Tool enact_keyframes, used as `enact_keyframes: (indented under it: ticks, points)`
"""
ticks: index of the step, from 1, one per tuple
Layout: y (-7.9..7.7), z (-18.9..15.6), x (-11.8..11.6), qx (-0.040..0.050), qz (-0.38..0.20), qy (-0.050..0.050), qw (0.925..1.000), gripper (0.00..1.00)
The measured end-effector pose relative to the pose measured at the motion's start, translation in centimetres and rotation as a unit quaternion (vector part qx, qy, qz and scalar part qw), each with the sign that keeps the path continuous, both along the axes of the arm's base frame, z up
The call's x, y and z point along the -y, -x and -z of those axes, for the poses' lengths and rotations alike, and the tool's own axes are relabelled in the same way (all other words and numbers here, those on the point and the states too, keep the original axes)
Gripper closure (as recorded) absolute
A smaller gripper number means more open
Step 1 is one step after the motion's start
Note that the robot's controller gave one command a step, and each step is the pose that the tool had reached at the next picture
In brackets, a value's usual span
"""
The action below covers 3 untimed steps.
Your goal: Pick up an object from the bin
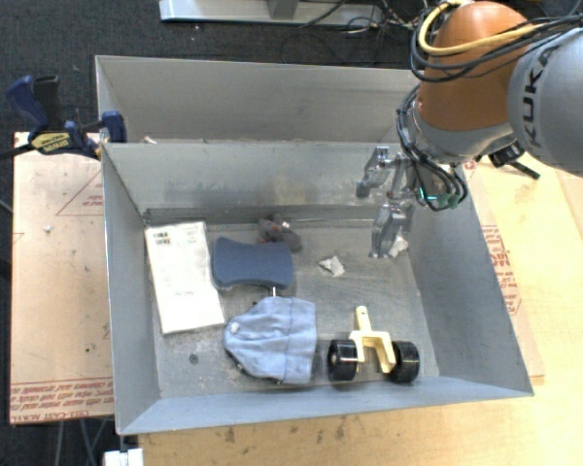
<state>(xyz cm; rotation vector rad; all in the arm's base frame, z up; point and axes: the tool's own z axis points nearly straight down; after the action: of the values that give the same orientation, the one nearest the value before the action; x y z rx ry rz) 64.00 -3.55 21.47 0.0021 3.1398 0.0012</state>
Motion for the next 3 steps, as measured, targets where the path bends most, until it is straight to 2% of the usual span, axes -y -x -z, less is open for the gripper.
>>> enact_keyframes:
  ticks: [1, 2, 3]
  points:
    - [0.0, 0.0, 0.0, 0.0002, 0.000, 0.000, 1.0000, 0.00]
    - [7.0, 8.5, -6.2, -0.0008, -0.014, 0.000, 0.9999, 1.00]
    - [7.0, 8.5, -6.2, -0.0008, -0.014, 0.000, 0.9999, 0.00]
